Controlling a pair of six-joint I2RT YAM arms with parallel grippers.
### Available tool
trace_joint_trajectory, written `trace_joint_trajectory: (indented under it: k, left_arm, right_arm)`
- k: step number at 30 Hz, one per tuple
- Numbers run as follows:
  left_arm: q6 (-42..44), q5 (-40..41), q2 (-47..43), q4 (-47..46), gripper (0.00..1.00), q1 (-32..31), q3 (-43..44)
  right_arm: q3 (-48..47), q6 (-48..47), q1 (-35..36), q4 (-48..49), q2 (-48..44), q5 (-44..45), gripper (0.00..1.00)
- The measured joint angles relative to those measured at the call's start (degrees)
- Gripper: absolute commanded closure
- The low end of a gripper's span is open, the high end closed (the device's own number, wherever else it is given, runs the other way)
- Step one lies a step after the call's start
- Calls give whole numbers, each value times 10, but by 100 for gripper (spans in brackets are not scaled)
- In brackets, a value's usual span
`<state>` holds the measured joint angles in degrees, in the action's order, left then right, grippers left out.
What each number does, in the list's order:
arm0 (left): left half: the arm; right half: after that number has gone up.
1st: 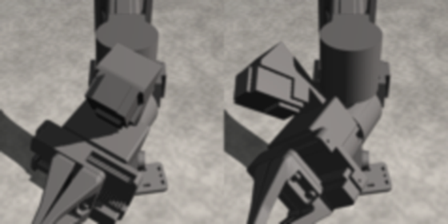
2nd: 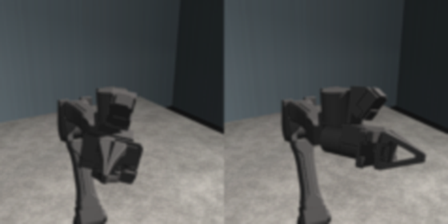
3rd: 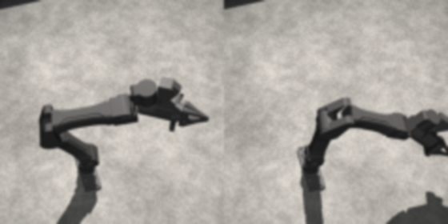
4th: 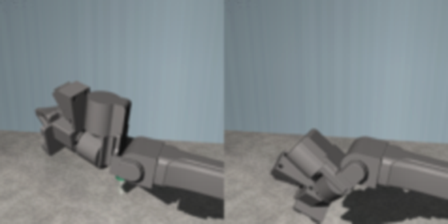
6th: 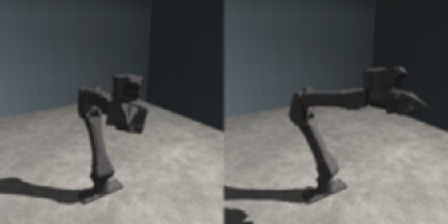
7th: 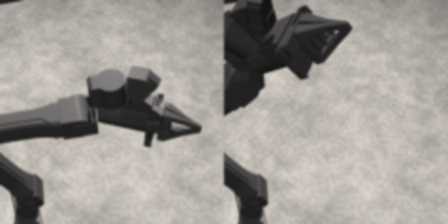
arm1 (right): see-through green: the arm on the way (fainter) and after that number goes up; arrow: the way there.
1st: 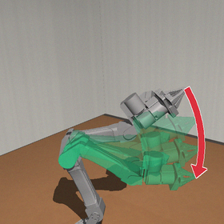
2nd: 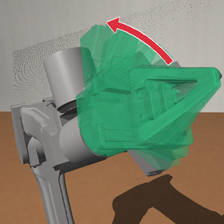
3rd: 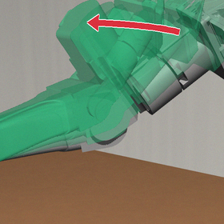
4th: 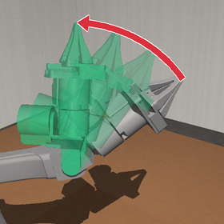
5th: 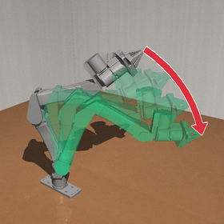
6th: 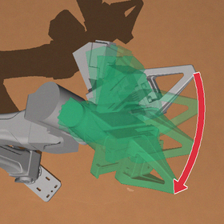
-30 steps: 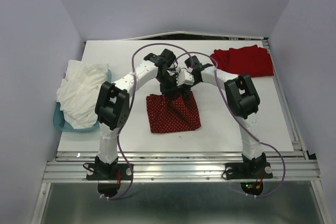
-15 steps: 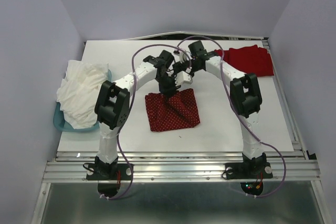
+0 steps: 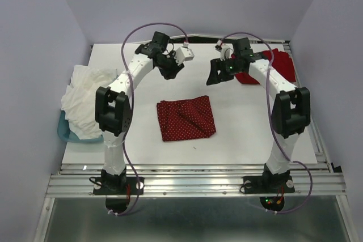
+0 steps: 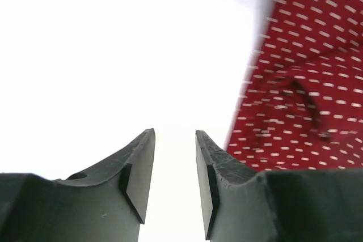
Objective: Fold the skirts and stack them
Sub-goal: Fold the skirt
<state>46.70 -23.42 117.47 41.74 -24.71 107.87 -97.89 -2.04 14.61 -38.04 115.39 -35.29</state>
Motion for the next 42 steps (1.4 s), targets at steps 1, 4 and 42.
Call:
trace_joint_trajectory:
  k: [1, 4, 42]
  left_arm:
    - [-12, 0, -2, -7, 54, 11, 13]
    - [-64, -15, -30, -25, 54, 40, 2]
    - [-450, -130, -115, -267, 100, 34, -441]
  right_arm:
    - [12, 0, 0, -1, -21, 0, 30]
    - [64, -4, 7, 0, -114, -7, 33]
    - [280, -99, 343, 137, -125, 519, 46]
